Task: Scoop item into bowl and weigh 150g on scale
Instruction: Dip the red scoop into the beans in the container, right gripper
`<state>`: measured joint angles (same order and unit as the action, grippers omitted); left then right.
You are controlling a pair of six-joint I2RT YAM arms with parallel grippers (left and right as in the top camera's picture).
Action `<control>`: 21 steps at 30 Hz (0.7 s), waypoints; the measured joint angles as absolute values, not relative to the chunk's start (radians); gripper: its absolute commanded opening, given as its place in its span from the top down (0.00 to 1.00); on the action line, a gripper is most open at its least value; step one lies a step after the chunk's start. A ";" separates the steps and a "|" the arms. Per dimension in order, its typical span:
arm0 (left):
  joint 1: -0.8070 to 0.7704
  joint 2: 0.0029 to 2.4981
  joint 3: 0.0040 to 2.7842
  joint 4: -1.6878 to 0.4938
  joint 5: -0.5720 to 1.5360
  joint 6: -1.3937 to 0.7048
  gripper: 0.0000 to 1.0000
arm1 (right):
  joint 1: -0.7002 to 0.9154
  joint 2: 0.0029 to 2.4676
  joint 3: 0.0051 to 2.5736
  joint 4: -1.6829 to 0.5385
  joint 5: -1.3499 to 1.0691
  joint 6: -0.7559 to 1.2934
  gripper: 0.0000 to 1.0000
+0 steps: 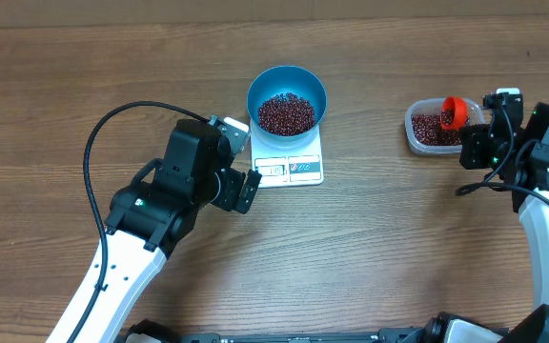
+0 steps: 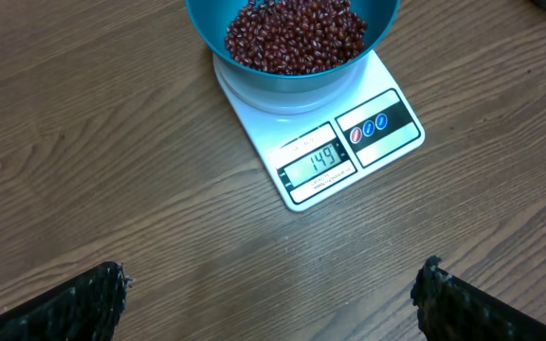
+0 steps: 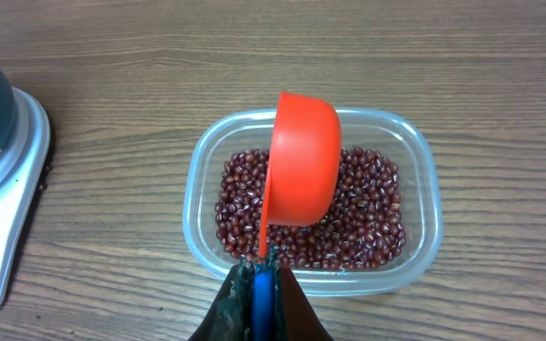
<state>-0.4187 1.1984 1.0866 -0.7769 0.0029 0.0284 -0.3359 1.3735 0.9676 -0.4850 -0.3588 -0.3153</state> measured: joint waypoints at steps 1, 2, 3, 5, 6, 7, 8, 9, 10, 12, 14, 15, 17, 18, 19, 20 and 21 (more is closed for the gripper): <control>-0.419 1.198 1.087 -0.777 0.003 0.028 0.01 | -0.336 1.373 0.968 -0.487 -0.359 -0.315 0.96; -0.419 1.198 1.087 -0.777 0.003 0.028 0.00 | -0.336 1.373 0.968 -0.490 -0.359 -0.316 0.96; -0.419 1.198 1.087 -0.777 0.003 0.028 0.01 | -0.336 1.374 0.968 -0.495 -0.358 -0.315 0.96; -0.419 1.198 1.087 -0.777 0.003 0.028 0.00 | -0.336 1.373 0.968 -0.503 -0.359 -0.314 0.96; -0.419 1.198 1.087 -0.777 0.003 0.028 0.00 | -0.336 1.373 0.968 -0.509 -0.359 -0.314 0.96; -0.419 1.198 1.087 -0.777 0.003 0.028 0.01 | -0.336 1.374 0.968 -0.518 -0.360 -0.314 0.96; -0.419 1.198 1.087 -0.777 0.003 0.028 0.00 | -0.336 1.373 0.968 -0.523 -0.362 -0.311 0.96; -0.419 1.198 1.087 -0.777 0.003 0.028 0.00 | -0.336 1.374 0.968 -0.525 -0.363 -0.307 0.96; -0.419 1.198 1.087 -0.777 0.003 0.028 0.00 | -0.336 1.373 0.968 -0.527 -0.367 -0.305 0.96; -0.419 1.198 1.087 -0.777 0.003 0.028 0.01 | -0.336 1.374 0.968 -0.533 -0.387 -0.297 0.96; -0.419 1.198 1.087 -0.777 0.003 0.028 0.01 | -0.336 1.374 0.968 -0.535 -0.412 -0.292 0.96; -0.419 1.198 1.087 -0.777 0.003 0.028 0.01 | -0.336 1.374 0.968 -0.535 -0.427 -0.289 0.96; -0.419 1.198 1.087 -0.777 0.003 0.028 0.00 | -0.336 1.374 0.968 -0.535 -0.451 -0.284 0.96; -0.419 1.198 1.087 -0.777 0.003 0.028 0.00 | -0.336 1.373 0.968 -0.535 -0.469 -0.276 0.96; -0.419 1.198 1.087 -0.777 0.003 0.028 0.01 | -0.336 1.374 0.968 -0.535 -0.485 -0.267 0.96; -0.419 1.198 1.087 -0.777 0.003 0.028 0.00 | -0.336 1.374 0.968 -0.535 -0.499 -0.262 0.96; -0.419 1.198 1.087 -0.777 0.003 0.028 0.01 | -0.336 1.373 0.968 -0.535 -0.513 -0.258 0.96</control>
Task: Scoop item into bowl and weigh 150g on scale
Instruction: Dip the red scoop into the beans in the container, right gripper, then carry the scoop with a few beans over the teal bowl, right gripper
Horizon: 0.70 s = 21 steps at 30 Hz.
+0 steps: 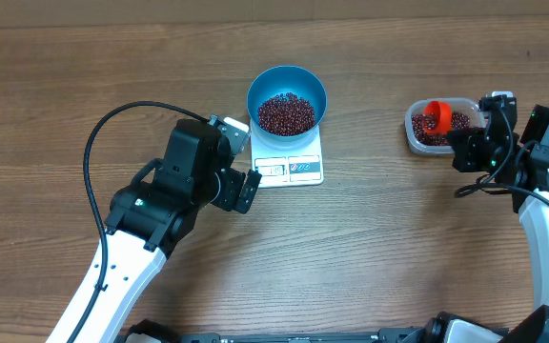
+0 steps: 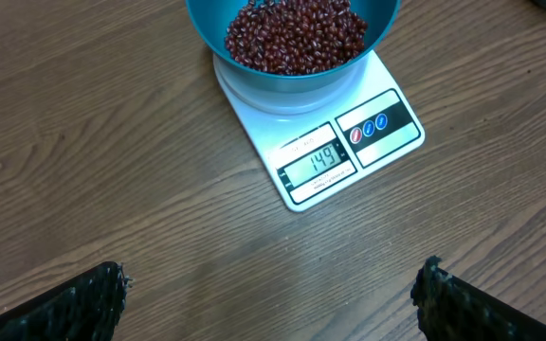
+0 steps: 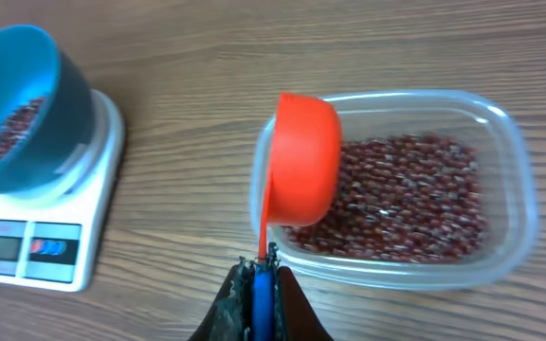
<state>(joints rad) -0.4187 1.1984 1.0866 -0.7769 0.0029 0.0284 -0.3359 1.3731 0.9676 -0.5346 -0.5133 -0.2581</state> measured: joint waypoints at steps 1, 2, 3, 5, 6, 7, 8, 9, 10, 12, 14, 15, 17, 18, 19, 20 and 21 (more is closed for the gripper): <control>-0.419 1.198 1.087 -0.777 0.003 0.028 0.01 | -0.336 1.374 0.968 -0.535 -0.538 -0.254 0.96; -0.419 1.198 1.087 -0.777 0.003 0.028 0.00 | -0.336 1.374 0.968 -0.534 -0.557 -0.249 0.96; -0.419 1.198 1.087 -0.777 0.003 0.028 0.01 | -0.336 1.374 0.968 -0.535 -0.578 -0.246 0.96; -0.419 1.198 1.087 -0.777 0.003 0.028 0.01 | -0.336 1.373 0.968 -0.535 -0.627 -0.241 0.96; -0.419 1.198 1.087 -0.777 0.003 0.028 0.00 | -0.336 1.374 0.968 -0.535 -0.651 -0.239 0.96; -0.419 1.198 1.087 -0.777 0.003 0.028 0.00 | -0.336 1.374 0.968 -0.535 -0.679 -0.239 0.96; -0.419 1.198 1.087 -0.777 0.003 0.028 0.00 | -0.333 1.373 0.968 -0.535 -0.708 -0.239 0.96; -0.419 1.198 1.087 -0.777 0.003 0.028 0.00 | -0.331 1.374 0.968 -0.535 -0.728 -0.237 0.96; -0.419 1.198 1.087 -0.777 0.003 0.028 0.01 | -0.327 1.374 0.968 -0.535 -0.751 -0.236 0.96; -0.419 1.198 1.087 -0.777 0.003 0.028 0.00 | -0.311 1.373 0.968 -0.535 -0.782 -0.236 0.96; -0.419 1.198 1.087 -0.777 0.003 0.028 0.00 | -0.286 1.374 0.968 -0.535 -0.801 -0.235 0.96; -0.419 1.198 1.087 -0.777 0.003 0.028 0.00 | -0.267 1.373 0.968 -0.535 -0.809 -0.236 0.96; -0.419 1.198 1.087 -0.777 0.003 0.028 0.01 | -0.225 1.374 0.968 -0.534 -0.821 -0.236 0.96; -0.419 1.198 1.087 -0.777 0.003 0.028 0.00 | -0.207 1.373 0.968 -0.532 -0.824 -0.236 0.96; -0.419 1.198 1.087 -0.777 0.003 0.028 0.01 | -0.177 1.374 0.968 -0.519 -0.828 -0.236 0.96; -0.419 1.198 1.087 -0.777 0.003 0.028 0.00 | -0.167 1.374 0.968 -0.515 -0.828 -0.236 0.96; -0.419 1.198 1.087 -0.777 0.003 0.028 0.01 | -0.143 1.374 0.968 -0.505 -0.831 -0.236 0.96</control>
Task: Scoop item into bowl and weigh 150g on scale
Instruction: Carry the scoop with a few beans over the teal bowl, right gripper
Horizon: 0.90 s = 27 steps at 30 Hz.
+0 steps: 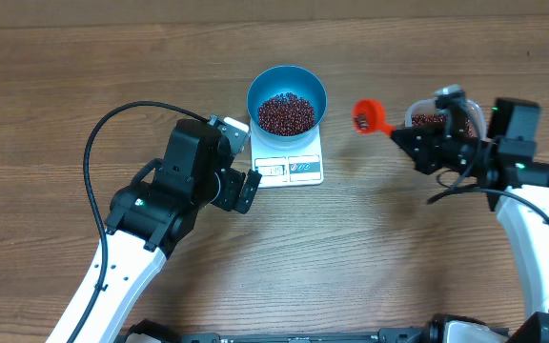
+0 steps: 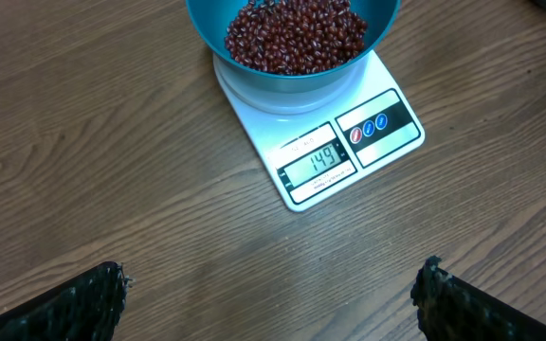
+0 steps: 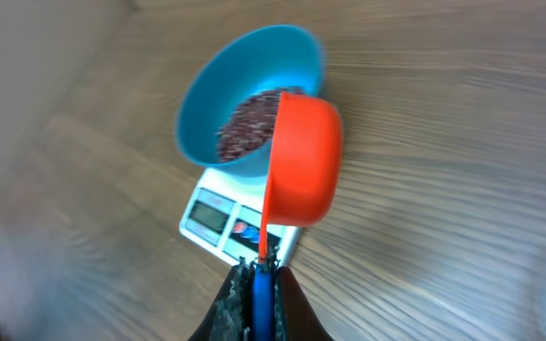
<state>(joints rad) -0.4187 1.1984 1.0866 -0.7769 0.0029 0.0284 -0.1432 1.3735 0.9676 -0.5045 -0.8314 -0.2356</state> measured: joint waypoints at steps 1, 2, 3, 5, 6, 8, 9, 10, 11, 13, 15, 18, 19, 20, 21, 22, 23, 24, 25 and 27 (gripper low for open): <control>-0.419 1.198 1.087 -0.777 0.003 0.028 0.00 | -0.126 1.373 0.968 -0.496 -0.834 -0.236 0.96; -0.419 1.198 1.087 -0.777 0.003 0.028 0.01 | -0.108 1.373 0.968 -0.487 -0.834 -0.235 0.96; -0.419 1.198 1.087 -0.777 0.003 0.028 0.00 | -0.091 1.374 0.968 -0.477 -0.834 -0.236 0.96; -0.419 1.198 1.087 -0.777 0.003 0.028 0.01 | -0.064 1.374 0.968 -0.455 -0.834 -0.231 0.96; -0.419 1.198 1.087 -0.777 0.003 0.028 0.01 | -0.055 1.374 0.968 -0.442 -0.833 -0.222 0.96; -0.419 1.198 1.087 -0.777 0.003 0.028 0.01 | -0.029 1.374 0.968 -0.402 -0.822 -0.184 0.96; -0.419 1.198 1.087 -0.777 0.003 0.028 0.00 | -0.021 1.375 0.968 -0.379 -0.817 -0.169 0.96; -0.419 1.198 1.087 -0.777 0.003 0.028 0.00 | -0.016 1.376 0.968 -0.363 -0.812 -0.162 0.96; -0.419 1.198 1.087 -0.777 0.003 0.028 0.00 | -0.011 1.378 0.968 -0.346 -0.811 -0.155 0.96; -0.419 1.198 1.087 -0.776 0.003 0.028 0.00 | 0.003 1.391 0.968 -0.311 -0.806 -0.138 0.96; -0.419 1.198 1.087 -0.777 0.003 0.028 0.01 | 0.017 1.414 0.968 -0.282 -0.804 -0.123 0.96; -0.419 1.198 1.087 -0.777 0.003 0.028 0.00 | 0.041 1.453 0.968 -0.247 -0.804 -0.110 0.96; -0.419 1.198 1.087 -0.777 0.003 0.028 0.00 | 0.050 1.466 0.968 -0.236 -0.803 -0.107 0.96; -0.419 1.198 1.087 -0.777 0.003 0.028 0.01 | 0.057 1.478 0.968 -0.222 -0.803 -0.105 0.96; -0.419 1.198 1.087 -0.777 0.003 0.028 0.00 | 0.067 1.492 0.968 -0.202 -0.803 -0.104 0.96; -0.419 1.198 1.087 -0.777 0.003 0.028 0.01 | 0.075 1.502 0.968 -0.186 -0.803 -0.104 0.96; -0.419 1.198 1.087 -0.777 0.003 0.028 0.00 | 0.081 1.512 0.968 -0.173 -0.803 -0.105 0.96; -0.419 1.198 1.087 -0.776 0.003 0.028 0.01 | 0.087 1.521 0.968 -0.160 -0.803 -0.108 0.96; -0.419 1.198 1.087 -0.777 0.003 0.028 0.00 | 0.094 1.530 0.968 -0.146 -0.801 -0.115 0.96; -0.419 1.198 1.087 -0.777 0.003 0.028 0.00 | 0.107 1.543 0.968 -0.128 -0.791 -0.139 0.96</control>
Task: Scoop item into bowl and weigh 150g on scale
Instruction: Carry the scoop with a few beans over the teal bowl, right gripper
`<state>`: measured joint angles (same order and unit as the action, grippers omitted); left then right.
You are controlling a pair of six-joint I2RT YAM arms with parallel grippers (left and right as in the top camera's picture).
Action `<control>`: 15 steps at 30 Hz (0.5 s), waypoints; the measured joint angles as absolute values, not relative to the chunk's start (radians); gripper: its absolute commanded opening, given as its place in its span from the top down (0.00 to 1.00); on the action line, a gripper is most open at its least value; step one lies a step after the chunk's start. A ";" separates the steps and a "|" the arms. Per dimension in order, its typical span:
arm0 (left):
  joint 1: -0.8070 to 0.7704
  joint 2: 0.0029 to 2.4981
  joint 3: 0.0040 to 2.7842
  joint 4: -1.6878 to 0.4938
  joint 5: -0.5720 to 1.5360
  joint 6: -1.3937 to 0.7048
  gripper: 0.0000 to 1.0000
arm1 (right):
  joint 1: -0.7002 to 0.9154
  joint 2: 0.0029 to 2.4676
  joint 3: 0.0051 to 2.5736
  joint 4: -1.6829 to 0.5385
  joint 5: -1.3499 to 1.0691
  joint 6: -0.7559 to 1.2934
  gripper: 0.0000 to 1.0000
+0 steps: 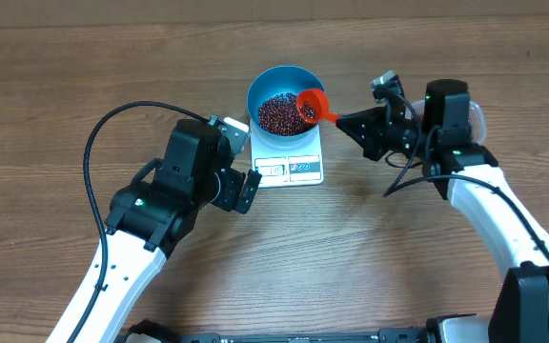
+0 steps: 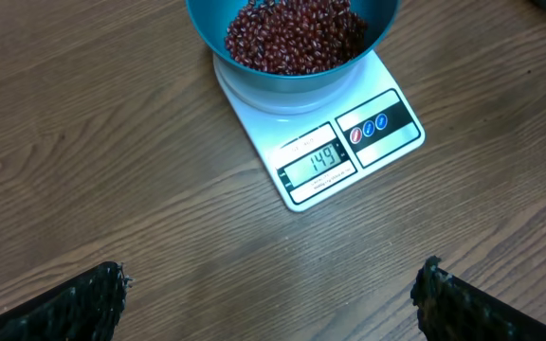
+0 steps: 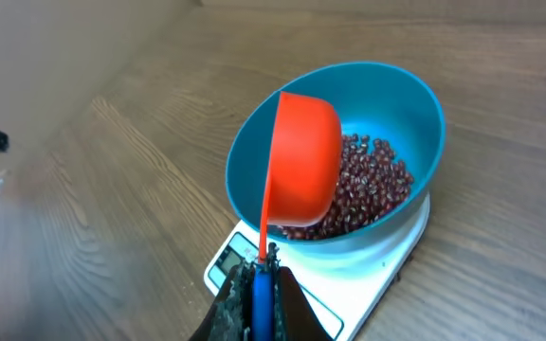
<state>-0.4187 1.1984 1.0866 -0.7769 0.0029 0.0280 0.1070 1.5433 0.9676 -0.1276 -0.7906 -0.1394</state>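
Note:
A blue bowl [image 1: 286, 88] of red beans [image 1: 282, 112] stands on a white scale [image 1: 299, 168]; its display [image 2: 318, 160] reads 149. My right gripper [image 1: 343, 121] is shut on the handle of an orange scoop [image 1: 311, 103], whose cup hangs over the bowl's right rim. In the right wrist view the scoop [image 3: 301, 161] hangs over the bowl [image 3: 415, 90], its inside hidden. My left gripper [image 2: 271, 296] is open over bare table in front of the scale, its fingers [image 2: 83, 301] wide apart. The bean tub is hidden behind the right arm.
The wooden table [image 1: 55, 86] runs out on all sides of the scale. The left arm's black cable [image 1: 112, 119] loops over the table at the left. The right arm [image 1: 489, 200] stretches in from the lower right.
My right gripper has carried the orange scoop left, from the gap between tub and scale to over the bowl's right rim. The left arm and the 149 reading are unchanged.
The right gripper held the scoop over the bean tub at the right, then lower at the tub's left part. After that it was between tub and scale, and now it is over the bowl. The left gripper stayed open throughout; the scale showed 149.

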 measured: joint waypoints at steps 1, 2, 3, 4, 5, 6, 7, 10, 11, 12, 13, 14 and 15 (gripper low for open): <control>-0.419 1.198 1.087 -0.777 0.003 0.028 0.01 | 0.113 1.549 0.968 -0.124 -0.778 -0.159 0.96; -0.419 1.198 1.087 -0.777 0.003 0.028 0.00 | 0.115 1.553 0.968 -0.123 -0.768 -0.174 0.96; -0.419 1.198 1.087 -0.777 0.003 0.028 0.01 | 0.120 1.557 0.968 -0.122 -0.749 -0.197 0.96; -0.419 1.198 1.087 -0.777 0.003 0.028 0.01 | 0.123 1.561 0.968 -0.120 -0.736 -0.214 0.96; -0.419 1.198 1.087 -0.776 0.003 0.028 0.00 | 0.125 1.564 0.968 -0.112 -0.717 -0.239 0.96; -0.419 1.198 1.087 -0.777 0.003 0.028 0.01 | 0.125 1.565 0.968 -0.107 -0.712 -0.245 0.96; -0.419 1.198 1.087 -0.777 0.003 0.028 0.00 | 0.125 1.565 0.968 -0.095 -0.697 -0.264 0.96; -0.419 1.198 1.087 -0.777 0.003 0.028 0.00 | 0.125 1.565 0.968 -0.044 -0.672 -0.289 0.96; -0.419 1.198 1.087 -0.777 0.003 0.028 0.00 | 0.125 1.565 0.968 -0.032 -0.667 -0.295 0.96; -0.419 1.198 1.087 -0.777 0.003 0.028 0.00 | 0.125 1.565 0.968 -0.015 -0.662 -0.314 0.96; -0.419 1.198 1.087 -0.777 0.003 0.028 0.00 | 0.125 1.565 0.968 -0.012 -0.661 -0.317 0.96; -0.419 1.198 1.087 -0.777 0.003 0.028 0.00 | 0.125 1.565 0.968 -0.007 -0.657 -0.332 0.96; -0.419 1.198 1.087 -0.777 0.003 0.028 0.00 | 0.125 1.565 0.968 -0.001 -0.655 -0.346 0.96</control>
<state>-0.4187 1.1984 1.0866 -0.7769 0.0029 0.0280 0.1253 1.5650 0.9676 -0.0010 -0.6548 -0.3458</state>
